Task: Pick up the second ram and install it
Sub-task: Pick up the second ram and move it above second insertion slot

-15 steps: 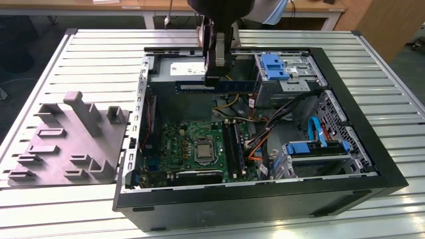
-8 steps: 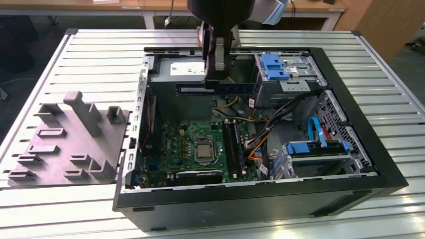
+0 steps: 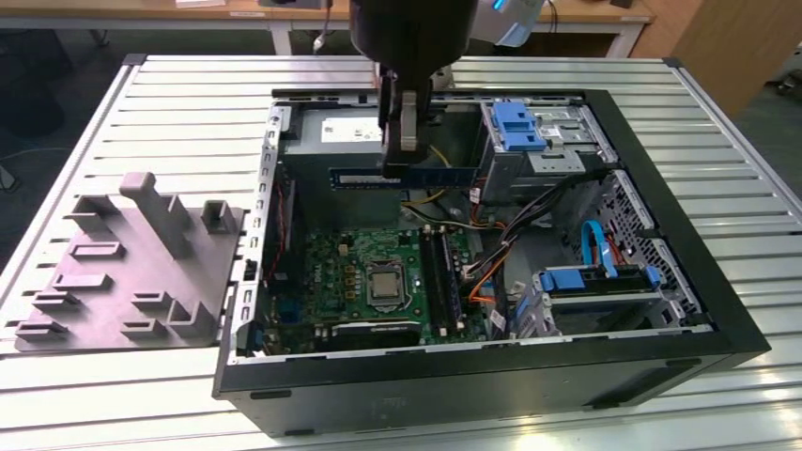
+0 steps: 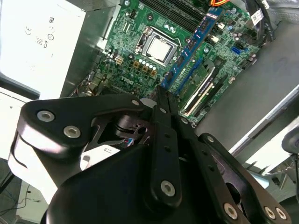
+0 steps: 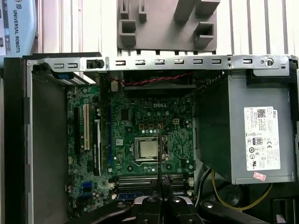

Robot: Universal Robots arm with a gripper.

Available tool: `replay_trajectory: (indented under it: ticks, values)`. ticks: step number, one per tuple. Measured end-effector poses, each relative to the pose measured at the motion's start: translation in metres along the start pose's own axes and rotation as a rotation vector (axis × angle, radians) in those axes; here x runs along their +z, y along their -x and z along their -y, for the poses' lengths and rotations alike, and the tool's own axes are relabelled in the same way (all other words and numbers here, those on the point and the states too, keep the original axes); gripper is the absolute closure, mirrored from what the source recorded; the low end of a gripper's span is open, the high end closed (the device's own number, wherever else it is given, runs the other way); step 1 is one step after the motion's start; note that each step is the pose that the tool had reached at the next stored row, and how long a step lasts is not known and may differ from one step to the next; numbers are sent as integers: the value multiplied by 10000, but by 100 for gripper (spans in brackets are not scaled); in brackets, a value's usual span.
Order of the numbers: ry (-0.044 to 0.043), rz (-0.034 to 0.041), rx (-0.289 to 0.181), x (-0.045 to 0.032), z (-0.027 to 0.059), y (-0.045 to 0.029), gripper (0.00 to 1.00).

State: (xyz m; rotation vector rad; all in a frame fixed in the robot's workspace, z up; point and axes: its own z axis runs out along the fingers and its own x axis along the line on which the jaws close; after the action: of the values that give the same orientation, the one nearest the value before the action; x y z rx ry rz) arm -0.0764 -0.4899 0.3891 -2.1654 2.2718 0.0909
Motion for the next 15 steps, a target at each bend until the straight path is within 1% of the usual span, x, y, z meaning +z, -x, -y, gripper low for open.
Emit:
replay_trajectory:
  ticks: [9, 15]
  values:
    - [7, 134, -27, 164, -30, -9, 88]
    - [12, 150, -30, 273, -27, -13, 88]
